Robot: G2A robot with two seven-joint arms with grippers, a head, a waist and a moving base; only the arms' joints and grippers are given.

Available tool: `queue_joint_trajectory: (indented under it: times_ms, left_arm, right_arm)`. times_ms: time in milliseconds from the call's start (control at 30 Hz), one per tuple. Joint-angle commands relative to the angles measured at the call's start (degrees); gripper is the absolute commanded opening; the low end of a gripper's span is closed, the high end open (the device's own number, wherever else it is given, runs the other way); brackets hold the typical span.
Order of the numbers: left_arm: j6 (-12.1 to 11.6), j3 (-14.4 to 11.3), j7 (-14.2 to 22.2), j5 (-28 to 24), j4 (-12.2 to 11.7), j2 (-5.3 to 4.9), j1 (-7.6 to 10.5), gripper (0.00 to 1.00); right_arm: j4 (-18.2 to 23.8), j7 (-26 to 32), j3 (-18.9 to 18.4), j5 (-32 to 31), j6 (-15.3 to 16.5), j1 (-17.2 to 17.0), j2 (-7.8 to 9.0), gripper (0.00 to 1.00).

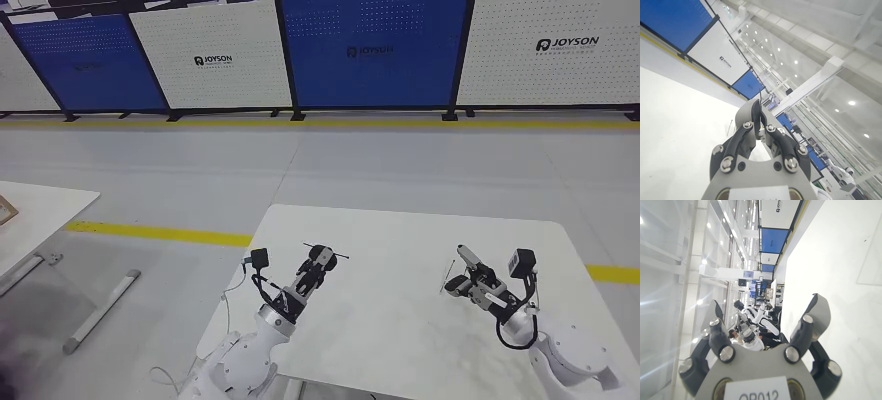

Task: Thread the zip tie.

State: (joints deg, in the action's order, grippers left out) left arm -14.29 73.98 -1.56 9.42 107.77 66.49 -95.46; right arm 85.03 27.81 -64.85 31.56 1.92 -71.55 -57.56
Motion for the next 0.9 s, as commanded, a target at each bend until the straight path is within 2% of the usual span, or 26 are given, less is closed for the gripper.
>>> queue_joint_trajectory:
  times_ms: [0, 433, 500, 567, 633, 867]
  left_arm:
    - [-0.64, 0.02, 0.72, 1.29, -0.62, 0.0, -0.03, 0.0]
    - [-0.81, -0.08, 0.66, 0.7, -0.71, 0.04, -0.05, 0.0]
    - [0.2, -0.29, 1.73, 2.95, -1.19, -0.02, 0.35, 0.0]
    - [2.03, -0.89, 2.12, 8.7, -2.1, -0.11, 0.78, 0.0]
    - [2.97, -1.86, 2.54, 12.03, -3.01, -0.1, 1.25, 0.0]
    - [2.97, -2.71, 1.66, 10.65, -3.44, 0.16, 1.7, 0.0]
  right_arm:
    - [0.0, 0.0, 0.0, 0.0, 0.0, 0.0, 0.0, 1.0]
    - [0.0, 0.0, 0.0, 0.0, 0.0, 0.0, 0.0, 1.0]
    - [0.0, 0.0, 0.0, 0.0, 0.0, 0.0, 0.0, 1.0]
    - [0.0, 0.0, 0.0, 0.0, 0.0, 0.0, 0.0, 1.0]
    - [0.0, 0.0, 0.0, 0.0, 0.0, 0.0, 0.0, 1.0]
    - [0.0, 0.0, 0.0, 0.0, 0.0, 0.0, 0.0, 1.0]
